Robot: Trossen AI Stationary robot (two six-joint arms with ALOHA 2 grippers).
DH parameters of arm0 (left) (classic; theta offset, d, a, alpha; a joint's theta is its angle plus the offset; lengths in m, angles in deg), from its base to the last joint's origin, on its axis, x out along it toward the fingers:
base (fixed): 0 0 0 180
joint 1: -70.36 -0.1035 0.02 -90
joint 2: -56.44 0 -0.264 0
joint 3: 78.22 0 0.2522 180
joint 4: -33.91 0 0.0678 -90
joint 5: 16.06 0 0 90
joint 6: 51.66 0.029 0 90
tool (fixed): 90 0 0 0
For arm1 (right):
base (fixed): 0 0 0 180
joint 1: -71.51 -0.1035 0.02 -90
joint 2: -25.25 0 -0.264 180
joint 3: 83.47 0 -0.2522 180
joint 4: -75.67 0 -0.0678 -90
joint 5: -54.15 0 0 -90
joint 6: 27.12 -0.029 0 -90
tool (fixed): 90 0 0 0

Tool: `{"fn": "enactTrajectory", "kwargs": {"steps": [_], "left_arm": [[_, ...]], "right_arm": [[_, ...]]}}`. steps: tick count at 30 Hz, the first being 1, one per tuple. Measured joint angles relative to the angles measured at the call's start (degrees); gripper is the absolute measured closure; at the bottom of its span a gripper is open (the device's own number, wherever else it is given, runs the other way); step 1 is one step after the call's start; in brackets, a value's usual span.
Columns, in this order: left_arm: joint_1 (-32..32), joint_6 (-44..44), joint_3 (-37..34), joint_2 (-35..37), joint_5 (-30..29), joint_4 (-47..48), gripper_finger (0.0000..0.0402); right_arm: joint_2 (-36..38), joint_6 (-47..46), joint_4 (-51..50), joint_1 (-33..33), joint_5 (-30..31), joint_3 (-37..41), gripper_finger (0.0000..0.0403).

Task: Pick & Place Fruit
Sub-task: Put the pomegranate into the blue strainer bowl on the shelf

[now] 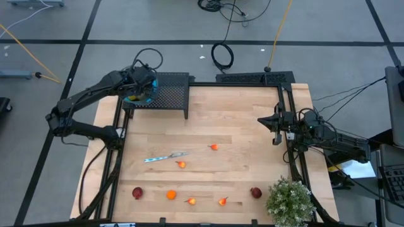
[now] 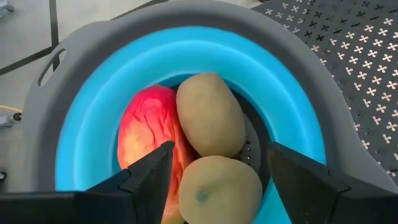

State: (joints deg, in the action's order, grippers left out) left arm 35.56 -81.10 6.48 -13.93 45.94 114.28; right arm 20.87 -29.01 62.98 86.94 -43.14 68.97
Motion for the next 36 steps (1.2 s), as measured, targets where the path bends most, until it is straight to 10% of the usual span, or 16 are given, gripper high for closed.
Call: {"fn": "enactTrajectory", "kwargs": {"steps": [13,36], "left_arm": [[3.18,-1.47,10.17,4.14,15.14,-0.27,0.0131],[34.61,-26.47,12.74,4.06,27.53,0.16,0.0131]], "right_arm": [[-0.02,0.00,0.90,0.00,-0.20,0.00,0.0403],[-0.02,0.01,0.82,0.01,-0.22,0.00,0.0403]]}}
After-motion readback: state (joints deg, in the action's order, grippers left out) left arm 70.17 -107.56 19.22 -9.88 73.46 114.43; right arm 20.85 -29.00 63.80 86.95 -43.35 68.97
